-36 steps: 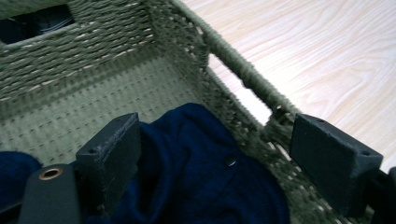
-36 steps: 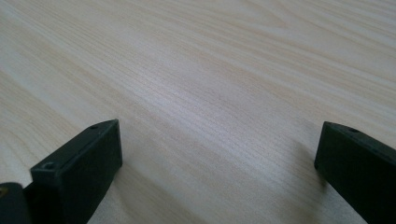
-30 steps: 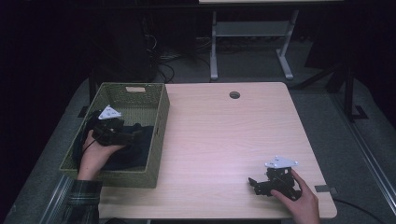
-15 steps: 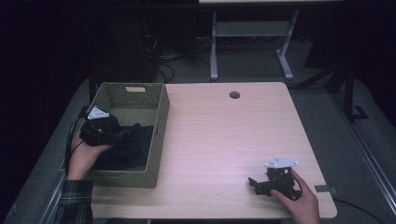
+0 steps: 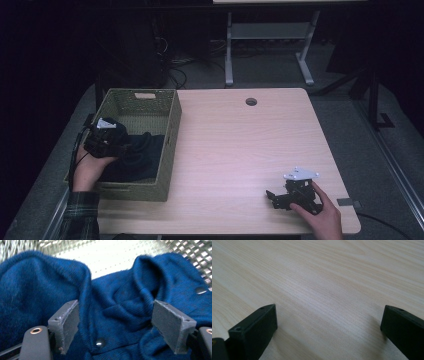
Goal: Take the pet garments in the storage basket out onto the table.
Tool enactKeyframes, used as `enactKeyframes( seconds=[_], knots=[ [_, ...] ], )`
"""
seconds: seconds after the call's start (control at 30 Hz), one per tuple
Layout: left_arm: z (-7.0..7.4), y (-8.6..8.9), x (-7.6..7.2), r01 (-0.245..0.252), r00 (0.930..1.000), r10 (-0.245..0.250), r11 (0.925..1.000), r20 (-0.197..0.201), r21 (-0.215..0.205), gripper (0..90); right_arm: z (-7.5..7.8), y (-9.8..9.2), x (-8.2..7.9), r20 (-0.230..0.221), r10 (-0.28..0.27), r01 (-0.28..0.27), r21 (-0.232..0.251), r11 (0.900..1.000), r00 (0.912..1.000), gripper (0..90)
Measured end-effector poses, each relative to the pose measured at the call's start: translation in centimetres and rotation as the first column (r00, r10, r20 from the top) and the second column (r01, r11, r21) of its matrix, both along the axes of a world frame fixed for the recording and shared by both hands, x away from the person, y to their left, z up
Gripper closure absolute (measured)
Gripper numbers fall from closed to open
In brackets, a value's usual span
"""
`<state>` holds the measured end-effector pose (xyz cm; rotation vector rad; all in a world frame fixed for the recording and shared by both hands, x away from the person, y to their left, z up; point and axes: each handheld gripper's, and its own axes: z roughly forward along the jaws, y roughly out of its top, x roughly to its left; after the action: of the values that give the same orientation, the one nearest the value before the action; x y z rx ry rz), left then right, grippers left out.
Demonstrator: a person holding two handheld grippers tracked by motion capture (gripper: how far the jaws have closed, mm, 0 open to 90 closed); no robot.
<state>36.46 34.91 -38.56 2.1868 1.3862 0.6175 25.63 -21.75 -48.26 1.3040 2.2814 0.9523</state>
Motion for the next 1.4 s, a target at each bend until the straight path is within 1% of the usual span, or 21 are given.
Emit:
enactKeyframes(
  seconds=[0.03, 0.07, 0.17, 0.3, 0.43, 0.5, 0.6, 0.7, 0.77, 0.8, 0.83, 0.87, 0.9, 0.93, 1.0, 1.03, 1.13, 1.17, 1.27, 1.33, 1.4],
  knots=[
    [-0.1, 0.0, 0.1, 0.001, 1.0, -0.001, 1.0, -0.008, 0.009, 23.2, 0.0, 0.0, 0.0, 0.001, 0.001, -0.001, 0.0, 1.0, 1.0, 0.5],
    [-0.2, 0.0, 0.1, -0.008, 0.9999, 0.008, 0.9999, -0.01, 0.013, 24.1, 0.0, 0.0, 0.0, 0.0, 0.0, 0.0, 0.0, 1.0, 1.0, 0.5],
    [-0.5, -0.1, 0.3, -0.028, 0.9992, 0.029, 0.9987, -0.028, 0.044, 25.3, 0.0, 0.0, 0.0, 0.001, 0.001, -0.001, 0.0, 1.0, 1.0, 0.5],
    [-1.1, -0.2, 0.7, -0.045, 0.9963, 0.051, 0.9945, -0.069, 0.095, 26.2, 0.0, 0.0, 0.0, 0.001, 0.001, -0.001, 0.0, 1.0, 1.0, 0.5],
    [-1.7, -0.1, 1.0, -0.066, 0.9918, 0.076, 0.9929, -0.102, 0.098, 26.2, 0.0, 0.0, 0.0, 0.0, 0.0, 0.0, 0.0, 1.0, 1.0, 0.5],
    [-1.8, 0.0, 1.1, -0.073, 0.9898, 0.083, 0.9936, -0.116, 0.087, 26.5, 0.0, 0.0, 0.0, 0.001, 0.0, 0.0, 0.0, 1.0, 1.0, 0.5],
    [-2.0, 0.1, 1.2, -0.077, 0.9866, 0.089, 0.9929, -0.137, 0.091, 29.2, 0.0, 0.0, 0.0, 0.001, 0.001, -0.001, 0.0, 1.0, 1.0, 0.5],
    [-2.3, 0.2, 1.4, -0.082, 0.9816, 0.098, 0.9915, -0.164, 0.101, 32.0, 0.0, 0.0, 0.0, 0.0, 0.0, 0.0, 0.0, 1.0, 1.0, 0.4],
    [-2.3, 0.2, 1.4, -0.085, 0.9793, 0.102, 0.9912, -0.175, 0.101, 33.6, 0.0, 0.0, 0.0, 0.0, 0.0, 0.0, 0.0, 1.0, 1.0, 0.5],
    [-2.3, 0.2, 1.4, -0.084, 0.9782, 0.101, 0.9913, -0.181, 0.101, 35.6, 0.0, 0.0, 0.0, 0.001, 0.0, 0.0, 0.0, 1.0, 1.0, 0.5],
    [-2.4, 0.2, 1.4, -0.089, 0.9783, 0.105, 0.9913, -0.179, 0.097, 39.2, 0.0, 0.0, 0.0, 0.0, 0.0, 0.0, 0.0, 1.0, 1.0, 0.5],
    [-2.3, 0.3, 1.4, -0.094, 0.9763, 0.112, 0.9902, -0.185, 0.104, 42.3, 0.0, 0.0, 0.0, 0.001, 0.0, 0.0, 0.0, 1.0, 1.0, 0.5],
    [-2.3, 0.3, 1.4, -0.096, 0.9755, 0.115, 0.9898, -0.188, 0.105, 46.7, 0.0, 0.0, 0.0, 0.0, 0.0, 0.0, 0.0, 1.0, 1.0, 0.5],
    [-2.2, 0.3, 1.4, -0.094, 0.9763, 0.113, 0.9897, -0.185, 0.109, 53.0, 0.0, 0.0, 0.0, 0.0, 0.0, 0.0, 0.0, 1.0, 1.0, 0.5],
    [-2.2, 0.3, 1.3, -0.093, 0.9769, 0.112, 0.9897, -0.182, 0.109, 61.1, 0.0, 0.0, 0.0, 0.0, 0.0, 0.0, 0.0, 1.0, 1.0, 0.5],
    [-2.1, 0.3, 1.3, -0.089, 0.9769, 0.108, 0.9899, -0.184, 0.111, 66.8, 0.0, 0.0, 0.0, 0.001, 0.001, -0.001, 0.0, 1.0, 1.0, 0.5],
    [-2.0, 0.3, 1.3, -0.101, 0.976, 0.12, 0.9887, -0.182, 0.111, 82.0, 0.0, 0.0, 0.0, 0.0, 0.0, 0.0, 0.0, 1.0, 1.0, 0.5],
    [-1.9, 0.4, 1.3, -0.105, 0.9752, 0.123, 0.989, -0.184, 0.104, 83.8, 0.0, 0.0, 0.0, 0.001, 0.001, -0.001, -0.001, 1.0, 1.0, 0.5],
    [-1.6, 0.3, 1.2, -0.116, 0.9739, 0.132, 0.9887, -0.185, 0.095, 85.3, 0.0, 0.0, 0.0, 0.0, 0.0, 0.0, 0.0, 1.0, 1.0, 0.5],
    [-1.2, 0.4, 1.1, -0.123, 0.9766, 0.134, 0.9899, -0.169, 0.07, 86.1, 0.0, 0.0, 0.0, 0.001, 0.001, -0.001, 0.0, 1.0, 1.0, 0.5],
    [-0.7, 0.5, 0.9, -0.123, 0.982, 0.125, 0.9921, -0.142, 0.026, 86.4, 0.0, 0.0, 0.0, 0.0, 0.0, 0.0, 0.0, 1.0, 1.0, 0.5]
  ],
)
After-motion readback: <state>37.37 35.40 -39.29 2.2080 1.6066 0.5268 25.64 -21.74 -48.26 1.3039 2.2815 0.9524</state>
